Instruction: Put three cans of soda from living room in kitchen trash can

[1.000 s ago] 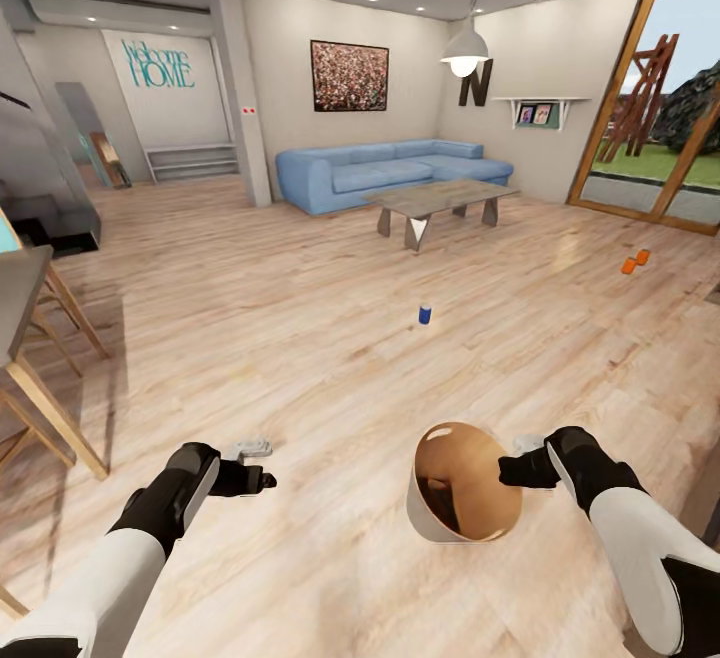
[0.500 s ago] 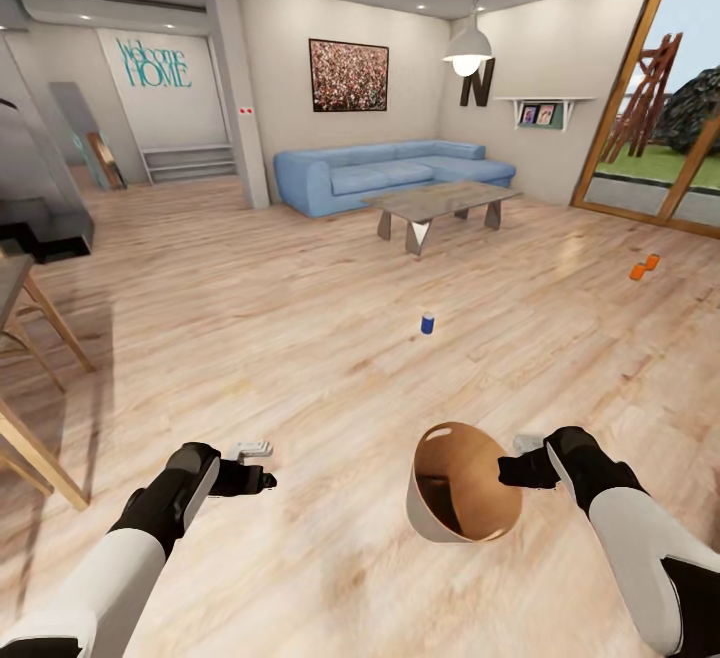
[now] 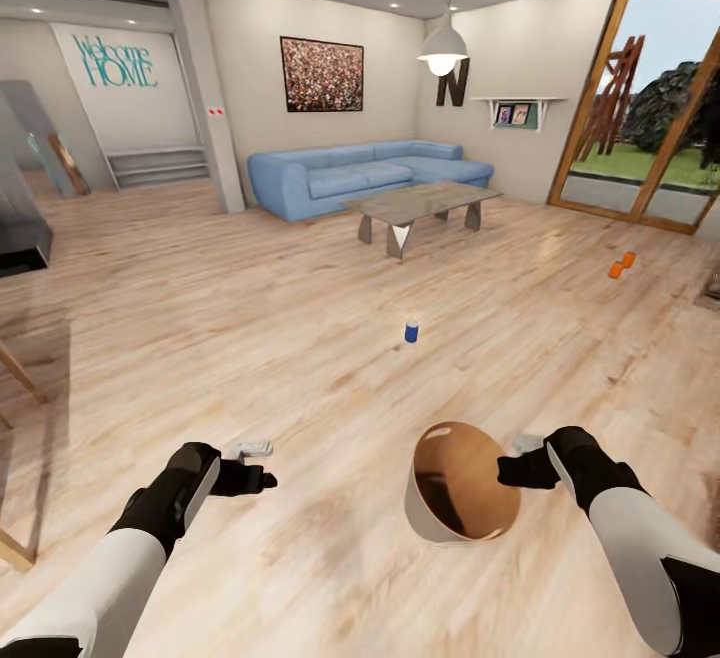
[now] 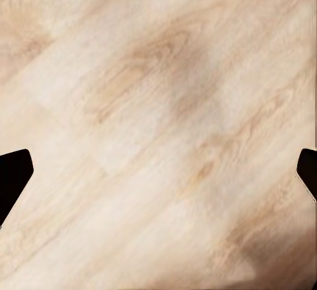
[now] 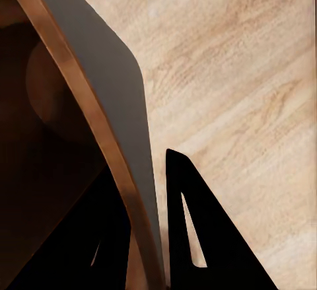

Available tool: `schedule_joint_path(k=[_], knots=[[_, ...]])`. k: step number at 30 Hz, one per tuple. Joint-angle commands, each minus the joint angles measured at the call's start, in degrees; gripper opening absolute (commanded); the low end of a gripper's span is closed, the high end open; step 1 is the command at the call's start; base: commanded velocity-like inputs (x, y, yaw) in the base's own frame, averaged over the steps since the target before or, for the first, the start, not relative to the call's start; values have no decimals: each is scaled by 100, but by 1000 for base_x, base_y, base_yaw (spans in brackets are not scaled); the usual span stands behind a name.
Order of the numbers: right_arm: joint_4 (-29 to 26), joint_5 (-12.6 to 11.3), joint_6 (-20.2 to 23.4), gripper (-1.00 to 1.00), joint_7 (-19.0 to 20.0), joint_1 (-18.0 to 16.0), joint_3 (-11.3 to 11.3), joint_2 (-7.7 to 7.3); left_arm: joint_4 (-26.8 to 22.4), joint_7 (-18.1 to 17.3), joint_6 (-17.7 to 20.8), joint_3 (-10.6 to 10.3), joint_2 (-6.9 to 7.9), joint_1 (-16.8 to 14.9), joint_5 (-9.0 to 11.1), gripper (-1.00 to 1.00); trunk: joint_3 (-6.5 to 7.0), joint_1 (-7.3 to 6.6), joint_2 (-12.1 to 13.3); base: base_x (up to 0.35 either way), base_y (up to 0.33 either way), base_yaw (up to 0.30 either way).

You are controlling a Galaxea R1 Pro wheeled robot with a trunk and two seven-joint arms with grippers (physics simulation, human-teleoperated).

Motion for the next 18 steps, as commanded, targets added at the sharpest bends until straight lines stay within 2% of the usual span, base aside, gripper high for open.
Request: schedule_joint_path(k=[1, 6, 18], knots=[[-1, -144, 31, -100, 19, -2, -15, 0, -1, -2, 1, 0, 0, 0, 0, 100, 1, 0, 0, 293, 0, -183], [-1, -220, -19, -100, 31, -2, -16, -4, -6, -8, 4, 6, -1, 3, 0, 100, 1, 0, 0, 293, 0, -70], [-2, -234, -43, -100, 36, -2, -3, 2, -2, -6, 3, 8, -1, 1, 0, 100, 1, 0, 0, 293, 0, -7]])
